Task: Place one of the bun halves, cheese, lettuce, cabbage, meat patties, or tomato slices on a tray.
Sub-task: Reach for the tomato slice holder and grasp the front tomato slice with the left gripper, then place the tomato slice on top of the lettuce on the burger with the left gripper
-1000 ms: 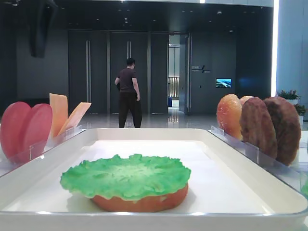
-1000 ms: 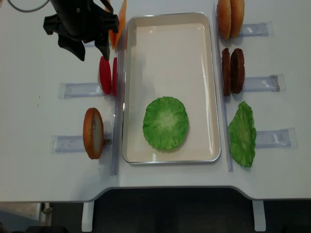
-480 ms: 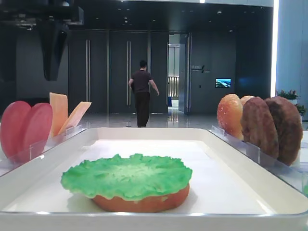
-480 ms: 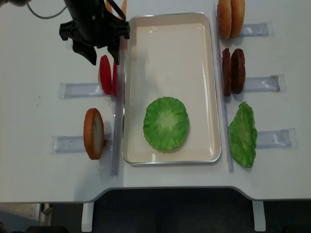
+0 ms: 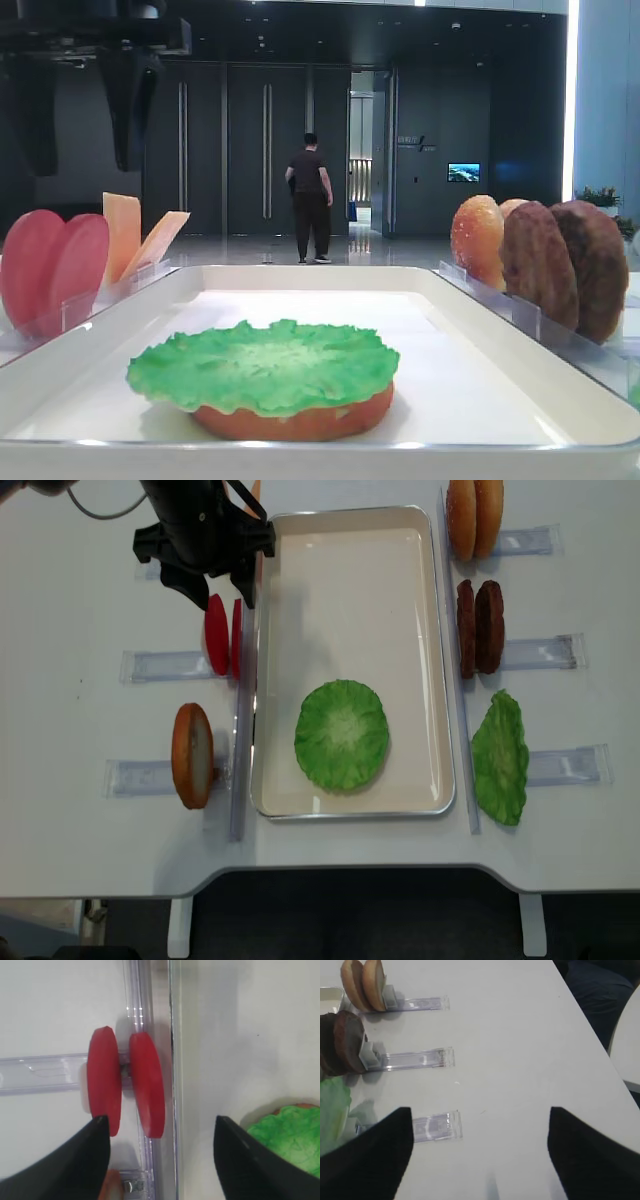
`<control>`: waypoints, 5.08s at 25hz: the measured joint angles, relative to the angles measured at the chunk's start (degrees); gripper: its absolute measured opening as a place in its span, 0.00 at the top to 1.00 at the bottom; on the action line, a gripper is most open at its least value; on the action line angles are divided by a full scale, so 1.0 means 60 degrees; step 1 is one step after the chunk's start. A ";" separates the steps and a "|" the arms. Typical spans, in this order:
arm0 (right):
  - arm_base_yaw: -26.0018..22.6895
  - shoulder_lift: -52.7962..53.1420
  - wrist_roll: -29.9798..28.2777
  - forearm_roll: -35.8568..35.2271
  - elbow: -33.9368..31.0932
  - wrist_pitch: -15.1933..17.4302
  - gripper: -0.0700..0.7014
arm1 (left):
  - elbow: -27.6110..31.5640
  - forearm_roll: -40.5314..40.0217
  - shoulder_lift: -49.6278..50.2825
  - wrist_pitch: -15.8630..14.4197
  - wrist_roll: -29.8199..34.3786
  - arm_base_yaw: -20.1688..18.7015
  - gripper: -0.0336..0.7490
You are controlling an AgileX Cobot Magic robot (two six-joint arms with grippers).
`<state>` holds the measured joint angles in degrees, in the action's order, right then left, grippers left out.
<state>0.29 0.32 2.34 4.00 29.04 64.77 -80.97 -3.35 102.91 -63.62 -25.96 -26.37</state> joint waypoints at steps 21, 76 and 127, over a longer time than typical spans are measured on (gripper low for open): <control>0.0000 0.0000 0.0000 0.0000 0.0000 0.0000 0.21 | 0.0000 -0.0134 0.0813 -0.0060 -0.0008 -0.0377 0.32; 0.0000 0.0000 0.0000 0.0000 0.0000 0.0000 0.21 | -0.0048 -0.0771 0.1181 -0.0755 -0.0222 -0.0377 0.87; 0.0000 0.0000 0.0000 0.0000 0.0000 0.0000 0.21 | 0.1702 0.4488 -0.1982 -0.0132 0.2622 -0.0570 0.88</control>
<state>0.29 0.32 2.34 4.00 29.04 64.77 -70.76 23.58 91.02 -64.41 -10.23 -29.79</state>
